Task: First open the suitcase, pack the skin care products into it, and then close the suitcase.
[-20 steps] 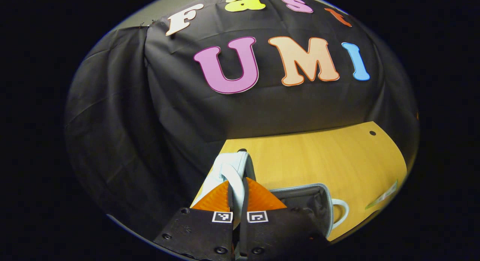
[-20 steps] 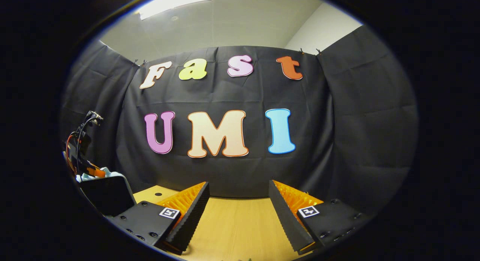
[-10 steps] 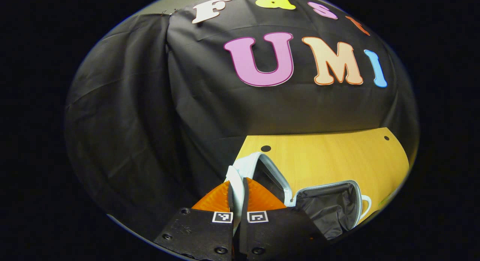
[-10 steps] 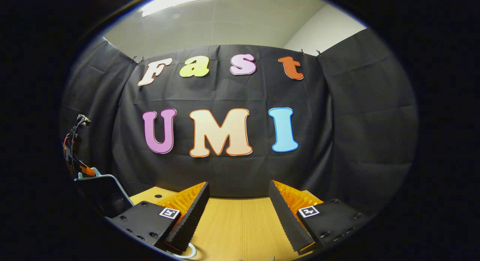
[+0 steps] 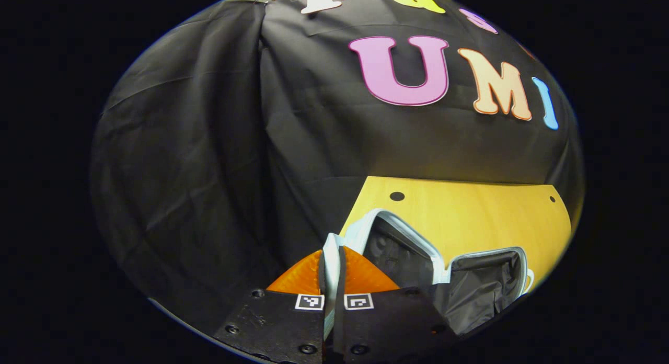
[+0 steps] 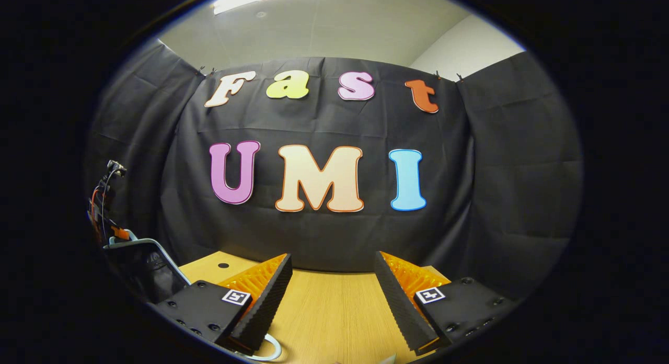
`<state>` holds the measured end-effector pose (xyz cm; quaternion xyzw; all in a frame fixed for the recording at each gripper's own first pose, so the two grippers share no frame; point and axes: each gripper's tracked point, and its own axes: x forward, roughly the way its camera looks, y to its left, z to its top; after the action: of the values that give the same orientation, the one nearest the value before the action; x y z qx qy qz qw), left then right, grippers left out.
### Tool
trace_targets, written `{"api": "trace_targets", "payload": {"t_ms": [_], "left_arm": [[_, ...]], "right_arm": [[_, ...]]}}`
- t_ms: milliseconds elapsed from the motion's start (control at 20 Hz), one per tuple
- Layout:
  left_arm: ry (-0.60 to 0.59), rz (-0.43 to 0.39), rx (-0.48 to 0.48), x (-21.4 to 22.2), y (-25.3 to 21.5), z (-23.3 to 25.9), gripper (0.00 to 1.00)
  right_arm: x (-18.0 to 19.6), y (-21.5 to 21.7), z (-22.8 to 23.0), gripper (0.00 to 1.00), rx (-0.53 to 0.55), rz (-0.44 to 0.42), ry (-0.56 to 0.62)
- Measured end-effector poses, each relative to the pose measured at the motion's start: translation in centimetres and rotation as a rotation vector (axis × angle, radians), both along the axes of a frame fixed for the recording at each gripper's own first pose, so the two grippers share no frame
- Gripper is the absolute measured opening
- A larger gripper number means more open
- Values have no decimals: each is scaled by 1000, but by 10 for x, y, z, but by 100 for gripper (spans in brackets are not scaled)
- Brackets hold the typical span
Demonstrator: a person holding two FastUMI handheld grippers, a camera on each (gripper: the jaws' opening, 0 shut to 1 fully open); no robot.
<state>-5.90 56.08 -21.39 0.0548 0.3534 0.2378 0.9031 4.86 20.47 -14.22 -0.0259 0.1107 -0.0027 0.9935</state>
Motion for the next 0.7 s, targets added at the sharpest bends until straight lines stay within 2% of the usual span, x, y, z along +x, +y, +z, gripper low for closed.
{"api": "trace_targets", "payload": {"t_ms": [250,450,700], "left_arm": [[25,66,-63,-21,26,-33,0],[74,140,-129,-39,40,-68,0],[113,166,-99,-54,43,-98,2]], "right_arm": [[1,8,-6,98,-2,4,21],[2,14,-1,98,-43,29,13],[2,20,2,98,-55,46,13]]}}
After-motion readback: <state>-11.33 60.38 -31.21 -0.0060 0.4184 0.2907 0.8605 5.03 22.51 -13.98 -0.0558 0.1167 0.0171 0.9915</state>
